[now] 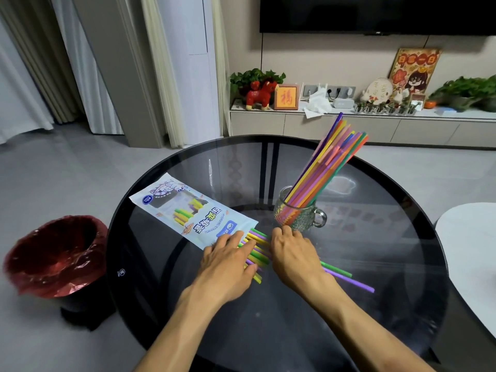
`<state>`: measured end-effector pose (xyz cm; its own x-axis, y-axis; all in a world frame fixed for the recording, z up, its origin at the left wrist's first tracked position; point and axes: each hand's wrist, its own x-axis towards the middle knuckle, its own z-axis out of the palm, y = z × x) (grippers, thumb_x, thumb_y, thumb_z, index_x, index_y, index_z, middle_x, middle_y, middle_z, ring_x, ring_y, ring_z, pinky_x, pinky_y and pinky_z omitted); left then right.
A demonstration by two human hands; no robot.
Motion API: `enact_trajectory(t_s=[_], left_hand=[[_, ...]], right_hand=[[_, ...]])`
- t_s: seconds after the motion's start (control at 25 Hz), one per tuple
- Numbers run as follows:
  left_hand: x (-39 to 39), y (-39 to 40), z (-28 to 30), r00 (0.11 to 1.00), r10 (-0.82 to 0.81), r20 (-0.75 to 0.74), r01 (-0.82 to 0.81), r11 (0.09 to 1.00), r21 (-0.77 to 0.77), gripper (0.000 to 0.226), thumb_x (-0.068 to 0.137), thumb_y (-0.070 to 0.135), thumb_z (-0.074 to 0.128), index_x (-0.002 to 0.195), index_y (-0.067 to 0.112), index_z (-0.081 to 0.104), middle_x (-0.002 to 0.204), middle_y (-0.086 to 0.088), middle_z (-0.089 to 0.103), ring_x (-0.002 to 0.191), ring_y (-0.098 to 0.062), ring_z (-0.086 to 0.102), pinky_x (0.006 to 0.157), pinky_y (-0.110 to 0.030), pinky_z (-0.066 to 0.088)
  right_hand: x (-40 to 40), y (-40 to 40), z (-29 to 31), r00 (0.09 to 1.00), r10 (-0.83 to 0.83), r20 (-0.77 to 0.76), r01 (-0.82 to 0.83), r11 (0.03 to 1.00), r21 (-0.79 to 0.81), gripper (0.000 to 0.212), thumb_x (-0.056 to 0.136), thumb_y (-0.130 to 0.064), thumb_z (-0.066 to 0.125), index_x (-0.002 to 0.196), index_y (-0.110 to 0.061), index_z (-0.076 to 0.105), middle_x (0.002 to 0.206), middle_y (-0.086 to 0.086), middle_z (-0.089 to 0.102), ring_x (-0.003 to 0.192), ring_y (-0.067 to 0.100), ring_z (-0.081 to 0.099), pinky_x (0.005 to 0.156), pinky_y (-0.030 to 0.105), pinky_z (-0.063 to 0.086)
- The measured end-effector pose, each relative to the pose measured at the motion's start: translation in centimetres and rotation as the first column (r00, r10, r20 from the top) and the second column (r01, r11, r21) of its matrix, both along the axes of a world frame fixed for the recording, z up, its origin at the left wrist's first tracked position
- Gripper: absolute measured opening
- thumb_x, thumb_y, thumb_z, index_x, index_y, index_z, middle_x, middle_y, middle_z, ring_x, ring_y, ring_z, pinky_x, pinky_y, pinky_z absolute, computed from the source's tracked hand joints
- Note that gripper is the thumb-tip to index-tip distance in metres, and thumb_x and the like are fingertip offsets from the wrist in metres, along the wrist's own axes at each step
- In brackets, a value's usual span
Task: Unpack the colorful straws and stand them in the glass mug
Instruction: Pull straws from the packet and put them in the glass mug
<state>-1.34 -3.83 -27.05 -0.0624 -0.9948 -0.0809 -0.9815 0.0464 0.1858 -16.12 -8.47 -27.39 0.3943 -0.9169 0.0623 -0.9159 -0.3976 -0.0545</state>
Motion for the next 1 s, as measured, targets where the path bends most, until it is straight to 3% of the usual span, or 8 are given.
enact_trajectory(t_s=[0.08, 0.16, 0.32, 0.48, 0.64, 0.84, 0.92, 1.0], left_hand=[[0.0, 0.0, 0.0, 1.000, 0.000, -0.006, 0.000, 1.000, -0.007, 0.055, 0.095, 0.047, 0.042, 0.147, 0.034, 0.029, 0.160, 0.004, 0.018, 0.145, -0.020, 0.015, 0.112, -0.043, 0.025], [0.1, 0.1, 0.1, 1.000, 0.002, -0.018, -0.002, 1.000, -0.011, 0.055, 0.095, 0.048, 0.043, 0.147, 0.033, 0.030, 0.160, 0.004, 0.019, 0.145, -0.019, 0.016, 0.112, -0.044, 0.025], [0.1, 0.1, 0.1, 1.000, -0.006, -0.029, 0.005, 1.000, -0.020, 0.054, 0.095, 0.048, 0.043, 0.145, 0.033, 0.032, 0.159, 0.006, 0.020, 0.144, -0.018, 0.017, 0.111, -0.043, 0.026], [0.1, 0.2, 0.1, 0.999, -0.007, -0.036, 0.006, 1.000, -0.026, 0.052, 0.095, 0.047, 0.043, 0.144, 0.033, 0.032, 0.159, 0.006, 0.019, 0.144, -0.018, 0.016, 0.111, -0.043, 0.026], [0.2, 0.2, 0.1, 0.999, -0.004, -0.046, 0.002, 0.999, -0.032, 0.052, 0.095, 0.047, 0.043, 0.144, 0.032, 0.033, 0.160, 0.006, 0.018, 0.145, -0.017, 0.014, 0.112, -0.042, 0.025], [0.1, -0.1, 0.0, 0.999, 0.015, -0.049, -0.015, 1.000, -0.008, 0.056, 0.096, 0.049, 0.040, 0.148, 0.034, 0.027, 0.161, 0.006, 0.015, 0.148, -0.016, 0.010, 0.115, -0.042, 0.020], [0.2, -0.3, 0.0, 0.998, 0.031, -0.048, -0.031, 0.999, -0.007, 0.056, 0.096, 0.049, 0.040, 0.148, 0.034, 0.027, 0.161, 0.007, 0.015, 0.148, -0.016, 0.010, 0.115, -0.042, 0.020], [0.3, -0.7, 0.0, 0.998, 0.050, -0.050, -0.051, 0.998, -0.028, 0.055, 0.096, 0.049, 0.040, 0.148, 0.034, 0.028, 0.161, 0.007, 0.016, 0.147, -0.016, 0.011, 0.115, -0.041, 0.020]], right_hand=[[0.1, 0.4, 0.2, 1.000, 0.005, -0.003, -0.005, 1.000, -0.001, 0.024, 0.095, -0.018, 0.046, 0.115, -0.006, 0.044, 0.118, 0.013, 0.050, 0.106, 0.033, 0.057, 0.070, 0.041, 0.049], [-0.2, 0.2, 0.4, 0.999, 0.019, -0.030, -0.019, 1.000, -0.009, 0.022, 0.095, -0.014, 0.044, 0.116, -0.006, 0.043, 0.117, 0.013, 0.052, 0.102, 0.033, 0.063, 0.062, 0.039, 0.041], [-1.0, -0.6, 0.5, 0.997, 0.064, -0.037, -0.064, 0.998, 0.018, 0.019, 0.097, -0.022, 0.046, 0.111, -0.009, 0.045, 0.112, 0.012, 0.063, 0.099, 0.037, 0.066, 0.062, 0.037, 0.033], [-0.9, -0.1, 0.7, 0.992, 0.080, -0.100, -0.079, 0.997, 0.016, 0.021, 0.098, -0.019, 0.041, 0.115, -0.007, 0.045, 0.114, 0.013, 0.060, 0.100, 0.036, 0.066, 0.062, 0.037, 0.033], [-1.3, -0.5, 1.4, 0.994, 0.065, -0.088, -0.057, 0.994, 0.093, 0.021, 0.097, -0.016, 0.040, 0.115, -0.007, 0.044, 0.115, 0.015, 0.064, 0.104, 0.037, 0.064, 0.067, 0.039, 0.036], [-3.4, -0.8, 3.0, 0.985, -0.018, -0.174, 0.060, 0.969, 0.239, 0.030, 0.097, -0.020, 0.039, 0.122, -0.007, 0.047, 0.129, 0.016, 0.059, 0.118, 0.034, 0.058, 0.087, 0.038, 0.046], [-5.7, -1.6, 4.0, 0.986, -0.026, -0.162, 0.078, 0.942, 0.325, 0.022, 0.097, -0.021, 0.040, 0.115, -0.011, 0.050, 0.124, 0.015, 0.061, 0.109, 0.033, 0.061, 0.084, 0.038, 0.048], [-8.6, -2.3, 5.4, 0.995, -0.066, -0.080, 0.094, 0.898, 0.429, 0.011, 0.099, -0.023, 0.043, 0.092, -0.019, 0.050, 0.104, 0.011, 0.063, 0.084, 0.028, 0.061, 0.072, 0.037, 0.051]])
